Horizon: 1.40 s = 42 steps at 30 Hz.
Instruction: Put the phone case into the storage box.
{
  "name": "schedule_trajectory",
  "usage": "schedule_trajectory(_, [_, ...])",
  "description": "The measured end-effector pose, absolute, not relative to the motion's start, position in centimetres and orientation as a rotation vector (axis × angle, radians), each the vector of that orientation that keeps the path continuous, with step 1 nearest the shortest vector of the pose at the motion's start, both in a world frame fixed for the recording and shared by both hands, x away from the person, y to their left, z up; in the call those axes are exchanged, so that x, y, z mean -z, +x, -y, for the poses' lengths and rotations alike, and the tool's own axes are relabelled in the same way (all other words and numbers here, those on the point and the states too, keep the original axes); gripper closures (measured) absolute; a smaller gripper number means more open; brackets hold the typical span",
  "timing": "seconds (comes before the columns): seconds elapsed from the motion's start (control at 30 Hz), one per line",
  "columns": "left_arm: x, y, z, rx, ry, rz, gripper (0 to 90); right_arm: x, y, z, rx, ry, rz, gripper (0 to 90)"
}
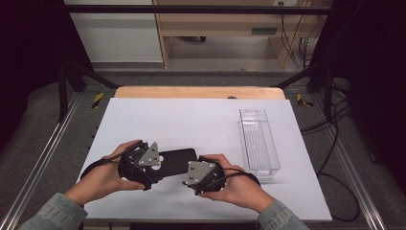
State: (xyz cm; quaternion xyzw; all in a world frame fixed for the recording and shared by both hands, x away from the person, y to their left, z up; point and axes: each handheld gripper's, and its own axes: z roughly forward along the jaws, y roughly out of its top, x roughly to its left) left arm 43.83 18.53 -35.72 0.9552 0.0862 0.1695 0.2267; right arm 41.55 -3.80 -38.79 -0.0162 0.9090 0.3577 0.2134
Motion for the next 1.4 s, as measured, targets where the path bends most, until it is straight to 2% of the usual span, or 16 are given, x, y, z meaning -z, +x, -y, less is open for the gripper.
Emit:
schedule_trajectory(0.23, [35.7,43.6,-17.7,-0.46,2.634,-0.204,16.5,39.0,41.2,2.7,-0.991,-0.087,-2.536,65.8])
schedule_trajectory(0.4, [35.8,43.4,-17.3,-0.459,2.642,-0.19,16.5,39.3,41.0,2.4,-1.003,-0.105,-2.549,72.8])
schedule_trajectory(1.4, [36.1,42.7,-16.5,-0.429,2.674,-0.106,16.0,40.6,40.2,1.4,-0.929,-0.212,-2.571,86.4])
